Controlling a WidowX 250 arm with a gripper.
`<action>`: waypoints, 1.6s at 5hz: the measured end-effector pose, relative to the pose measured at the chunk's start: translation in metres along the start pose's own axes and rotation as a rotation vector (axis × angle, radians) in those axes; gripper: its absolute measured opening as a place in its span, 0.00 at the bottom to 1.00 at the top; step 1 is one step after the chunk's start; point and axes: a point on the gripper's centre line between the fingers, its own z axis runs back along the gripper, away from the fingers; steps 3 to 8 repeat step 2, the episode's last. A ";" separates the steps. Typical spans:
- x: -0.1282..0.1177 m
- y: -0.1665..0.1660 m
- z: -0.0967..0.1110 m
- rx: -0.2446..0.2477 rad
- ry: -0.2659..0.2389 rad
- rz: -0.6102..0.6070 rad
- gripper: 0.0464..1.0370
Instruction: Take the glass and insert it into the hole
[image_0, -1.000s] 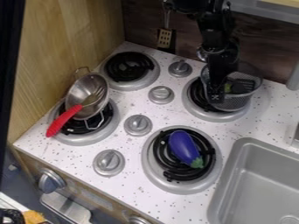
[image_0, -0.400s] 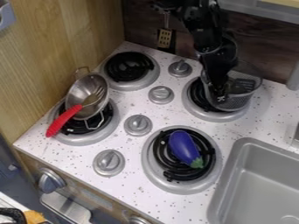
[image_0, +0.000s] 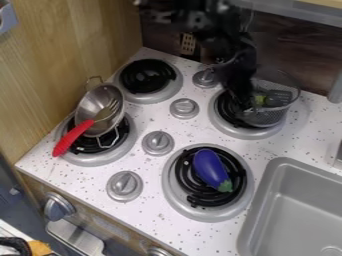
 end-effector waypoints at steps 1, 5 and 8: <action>-0.026 0.013 0.005 -0.060 0.033 0.102 0.96; -0.047 0.019 0.008 -0.092 0.048 0.159 0.96; -0.047 0.019 0.008 -0.092 0.048 0.159 0.96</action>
